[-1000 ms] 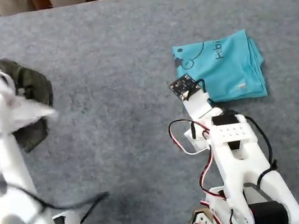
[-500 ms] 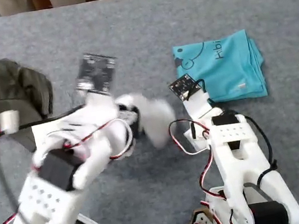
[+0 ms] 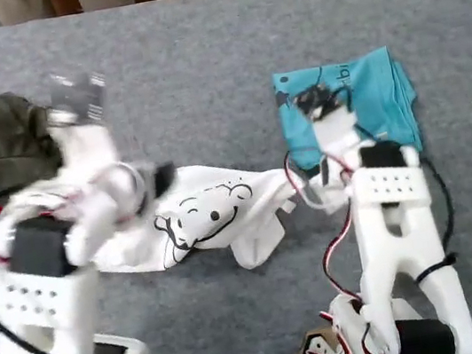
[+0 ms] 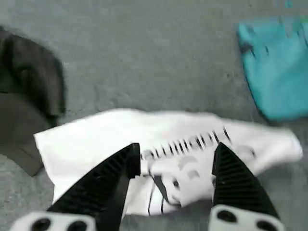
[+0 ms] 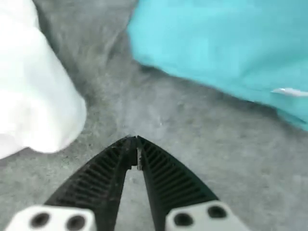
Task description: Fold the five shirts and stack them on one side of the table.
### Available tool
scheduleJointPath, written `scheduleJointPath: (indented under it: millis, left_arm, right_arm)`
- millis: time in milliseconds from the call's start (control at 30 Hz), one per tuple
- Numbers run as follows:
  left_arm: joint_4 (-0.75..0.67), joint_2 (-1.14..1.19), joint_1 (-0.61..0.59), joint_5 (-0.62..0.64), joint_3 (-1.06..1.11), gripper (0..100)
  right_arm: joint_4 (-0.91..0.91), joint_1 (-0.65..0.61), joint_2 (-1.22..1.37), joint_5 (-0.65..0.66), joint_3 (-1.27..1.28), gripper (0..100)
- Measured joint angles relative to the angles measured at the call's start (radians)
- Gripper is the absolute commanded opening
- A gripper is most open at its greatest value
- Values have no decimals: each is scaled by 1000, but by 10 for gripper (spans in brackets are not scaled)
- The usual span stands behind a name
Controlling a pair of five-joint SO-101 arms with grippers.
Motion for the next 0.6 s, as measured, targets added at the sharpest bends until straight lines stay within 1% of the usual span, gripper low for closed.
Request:
scheduleJointPath:
  millis: [67,133,200,267,333,467,600]
  left_arm:
    - [-54,60,-25,54,-2,250]
    - [-114,150,-26,104,-5,250]
    - [-166,267,-23,152,-17,250]
    - [-210,396,-6,190,-46,250]
    - [-238,532,21,207,-92,250]
    - [-273,801,68,216,-230,250]
    - [-282,1063,68,219,-404,244]
  right_arm:
    - [72,-29,0,0,-46,3]
    - [143,-94,0,0,-57,3]
    - [161,-164,0,-8,-57,3]
    - [155,-206,0,-8,-44,3]
    - [118,-216,0,-8,-21,3]
    - [51,-212,0,51,43,3]
    - [8,-215,0,77,92,3]
